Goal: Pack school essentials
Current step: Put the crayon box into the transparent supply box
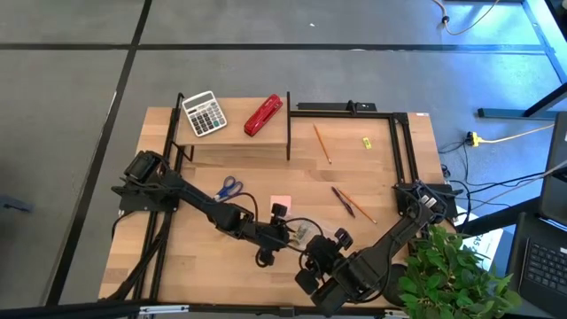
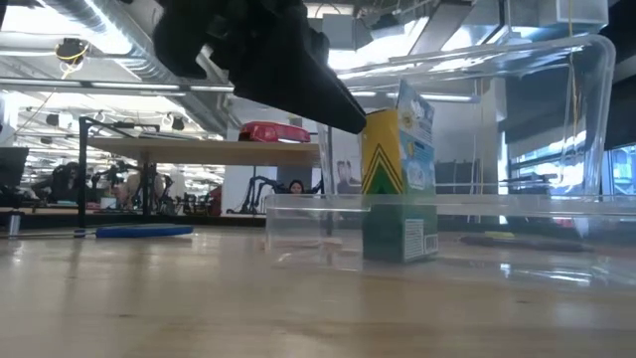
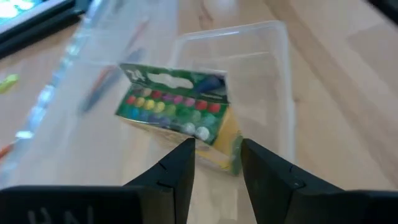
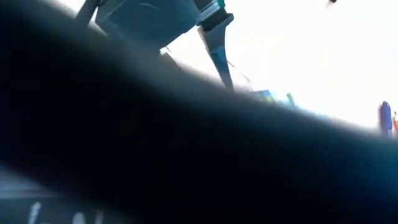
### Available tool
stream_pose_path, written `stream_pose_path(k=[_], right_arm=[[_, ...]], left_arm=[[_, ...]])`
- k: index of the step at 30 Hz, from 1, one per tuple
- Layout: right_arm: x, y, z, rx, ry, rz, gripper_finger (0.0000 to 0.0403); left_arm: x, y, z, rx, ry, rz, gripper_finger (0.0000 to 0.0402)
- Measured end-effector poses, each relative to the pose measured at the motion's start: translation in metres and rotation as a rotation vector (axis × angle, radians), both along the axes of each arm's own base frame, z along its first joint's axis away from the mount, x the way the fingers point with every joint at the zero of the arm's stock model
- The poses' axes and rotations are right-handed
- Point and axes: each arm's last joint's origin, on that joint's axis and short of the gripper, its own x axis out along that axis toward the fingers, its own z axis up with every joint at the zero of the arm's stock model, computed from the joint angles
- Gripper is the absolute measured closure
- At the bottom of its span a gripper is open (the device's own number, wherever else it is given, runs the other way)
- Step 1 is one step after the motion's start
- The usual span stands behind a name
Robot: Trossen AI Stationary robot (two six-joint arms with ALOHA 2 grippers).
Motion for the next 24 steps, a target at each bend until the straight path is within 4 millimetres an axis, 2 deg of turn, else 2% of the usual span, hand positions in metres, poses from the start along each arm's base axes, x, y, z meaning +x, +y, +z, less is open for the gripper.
stream_pose_path(k=[7, 15, 24], right_arm=[[0.0, 0.0, 0.0, -0.003, -0.001, -0.001, 0.0258], [0.0, 0.0, 0.0, -0.003, 0.0, -0.001, 0.0258], [0.0, 0.0, 0.0, -0.014, -0.009, -0.003, 0.0258]], left_arm=[[0.004, -0.002, 0.0, -0.042, -0.018, -0.072, 0.0278], [0.011, -0.006, -0.015, -0.048, -0.032, -0.08, 0.0278], [0.011, -0.006, -0.013, -0.02, -0.044, -0.104, 0.0278]])
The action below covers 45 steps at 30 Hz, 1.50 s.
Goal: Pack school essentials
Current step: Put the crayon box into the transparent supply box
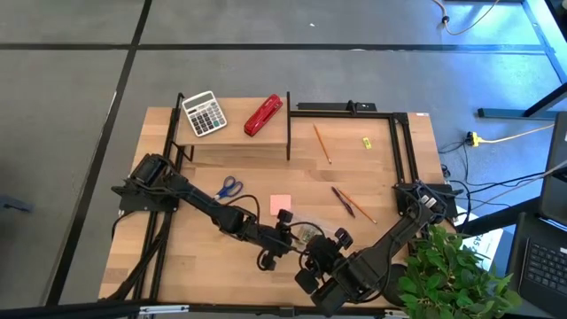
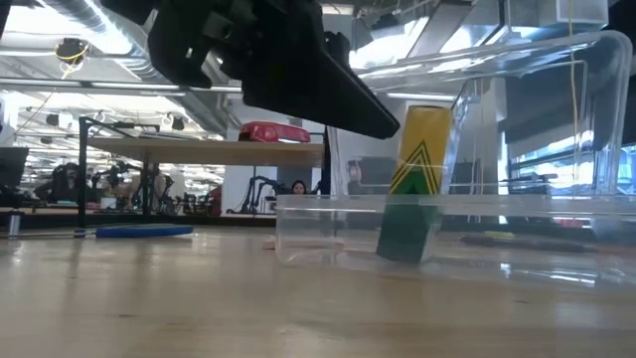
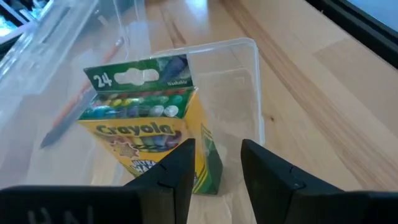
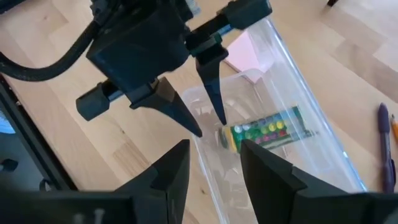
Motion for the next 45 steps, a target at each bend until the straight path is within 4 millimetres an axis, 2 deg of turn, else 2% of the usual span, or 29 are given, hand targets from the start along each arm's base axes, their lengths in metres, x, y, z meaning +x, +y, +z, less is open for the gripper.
stream_pose_path(k=[7, 14, 19, 23, 31, 39, 45], right_arm=[[0.0, 0.0, 0.0, -0.015, -0.013, -0.003, 0.0258], [0.0, 0.0, 0.0, -0.014, -0.013, -0.003, 0.0258], [0.0, -0.001, 0.0, -0.016, -0.011, -0.003, 0.0258], [0.0, -0.001, 0.0, -0.018, -0.009, -0.003, 0.0258], [0.0, -0.001, 0.0, -0.024, -0.014, -0.005, 0.0258], [0.0, -0.001, 0.0, -0.025, -0.014, -0.004, 0.0258], [0.001, -0.002, 0.0, -0.026, -0.012, -0.007, 0.0258]], left_arm=[[0.005, -0.001, 0.006, -0.027, -0.067, -0.056, 0.0278], [0.002, -0.001, 0.007, -0.016, -0.043, -0.053, 0.0278], [-0.009, -0.003, 0.026, 0.026, -0.059, -0.012, 0.0278], [-0.016, 0.004, 0.036, 0.064, -0.024, 0.011, 0.0278], [-0.013, 0.013, 0.017, 0.078, 0.079, 0.05, 0.0278], [-0.002, 0.017, 0.002, 0.066, 0.055, 0.071, 0.0278], [0.001, 0.016, 0.004, 0.048, 0.025, 0.054, 0.0278]])
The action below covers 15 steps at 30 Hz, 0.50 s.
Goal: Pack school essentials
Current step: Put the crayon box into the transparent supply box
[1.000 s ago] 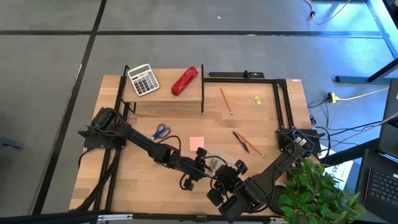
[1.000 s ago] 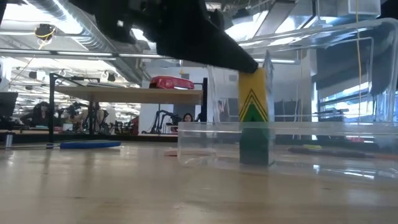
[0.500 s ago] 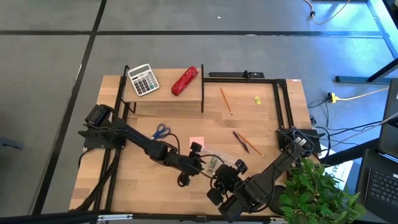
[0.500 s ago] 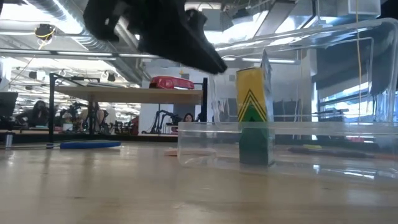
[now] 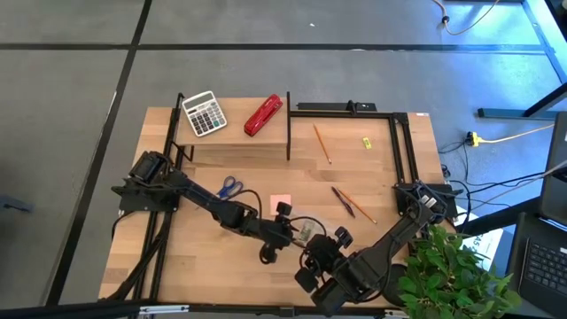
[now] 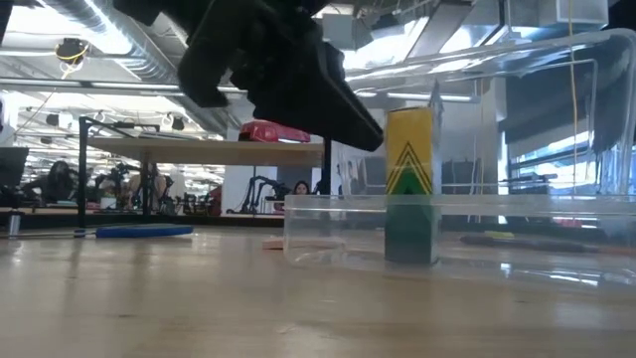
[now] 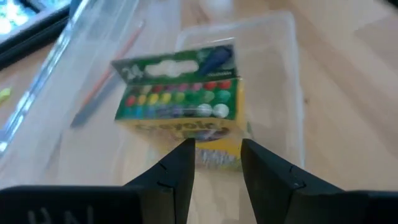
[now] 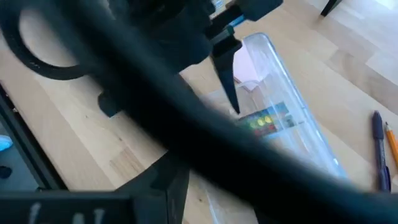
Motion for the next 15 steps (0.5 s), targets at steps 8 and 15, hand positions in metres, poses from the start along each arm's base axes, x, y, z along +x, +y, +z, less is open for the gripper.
stream_pose_path(k=[8, 15], right_arm=[[0.001, -0.001, 0.0, -0.003, 0.0, -0.004, 0.0258], [0.001, -0.002, 0.0, -0.002, -0.001, -0.005, 0.0258]], left_arm=[[0.007, 0.0, 0.005, -0.008, -0.078, -0.08, 0.0278], [0.011, 0.011, 0.004, -0.045, -0.064, -0.105, 0.0278]])
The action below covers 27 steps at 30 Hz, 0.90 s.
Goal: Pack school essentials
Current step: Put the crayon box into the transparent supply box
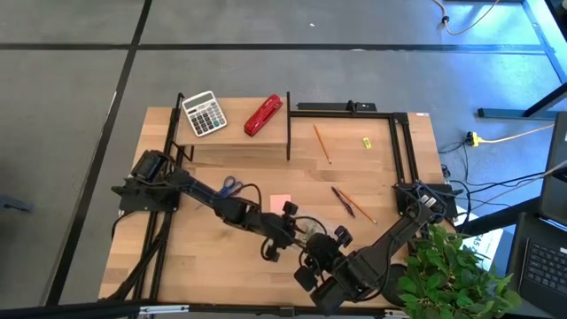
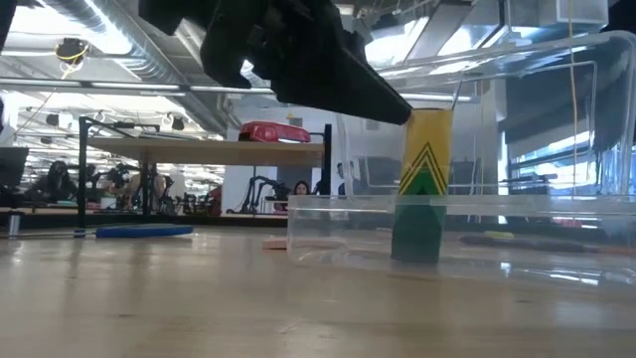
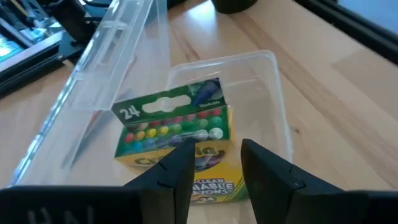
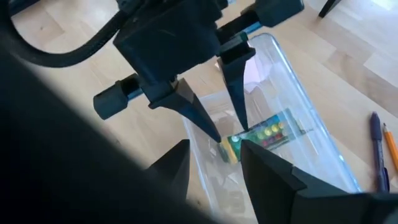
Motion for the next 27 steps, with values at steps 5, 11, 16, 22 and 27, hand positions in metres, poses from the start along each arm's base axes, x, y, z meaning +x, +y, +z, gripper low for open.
stream_pose_path(k=[5, 11, 16, 22, 27], right_arm=[[0.0, 0.0, 0.0, 0.001, -0.001, -0.002, 0.0258], [0.0, -0.001, 0.0, -0.002, -0.001, -0.004, 0.0258], [0.0, -0.001, 0.0, -0.007, 0.0, -0.005, 0.0258], [0.002, -0.004, 0.0, -0.01, 0.003, -0.011, 0.0258], [0.001, -0.003, 0.001, 0.021, 0.028, 0.0, 0.0258]], left_arm=[[0.006, 0.0, -0.01, -0.011, -0.005, -0.021, 0.0278], [0.008, -0.004, -0.017, 0.013, -0.028, -0.051, 0.0278], [0.009, -0.005, -0.018, -0.001, -0.032, -0.084, 0.0278], [0.01, -0.006, -0.015, 0.009, -0.068, -0.127, 0.0278], [0.01, -0.005, -0.016, 0.024, -0.056, -0.124, 0.0278]])
